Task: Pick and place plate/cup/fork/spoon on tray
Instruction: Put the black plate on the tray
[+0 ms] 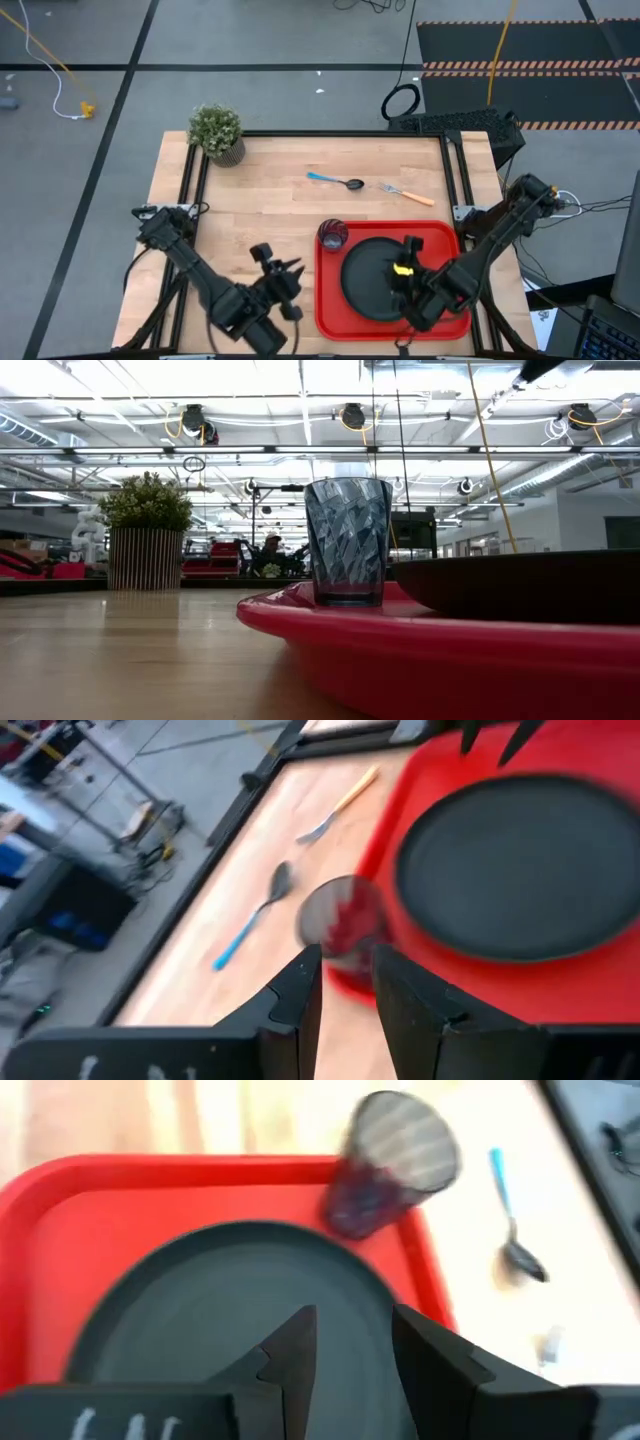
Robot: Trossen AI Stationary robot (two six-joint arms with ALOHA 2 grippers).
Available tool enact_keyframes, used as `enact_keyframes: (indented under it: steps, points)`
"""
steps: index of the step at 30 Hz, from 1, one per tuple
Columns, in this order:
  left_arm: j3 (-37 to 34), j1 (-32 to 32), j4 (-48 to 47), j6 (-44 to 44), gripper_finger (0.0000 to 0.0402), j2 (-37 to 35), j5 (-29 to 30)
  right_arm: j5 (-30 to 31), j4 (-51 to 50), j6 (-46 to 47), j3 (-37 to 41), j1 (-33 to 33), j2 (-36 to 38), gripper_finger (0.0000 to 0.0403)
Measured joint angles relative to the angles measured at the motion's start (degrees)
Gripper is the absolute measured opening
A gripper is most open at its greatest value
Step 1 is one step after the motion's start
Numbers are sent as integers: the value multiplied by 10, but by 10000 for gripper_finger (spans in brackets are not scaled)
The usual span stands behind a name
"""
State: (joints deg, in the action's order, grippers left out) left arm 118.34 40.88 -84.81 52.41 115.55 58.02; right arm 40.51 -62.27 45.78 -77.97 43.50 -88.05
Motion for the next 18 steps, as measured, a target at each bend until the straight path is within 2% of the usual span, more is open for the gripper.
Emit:
enact_keyframes:
  steps: [6,11,18]
  points:
    - [0,-42,-50,7,95,0,-22,0,-44,-35,0,-59,7,125]
    - [-11,-71,-52,-13,95,0,-36,0,-65,-81,0,-104,7,126]
    - [-82,-110,-52,-12,94,-19,-63,0,-70,-144,0,-143,7,125]
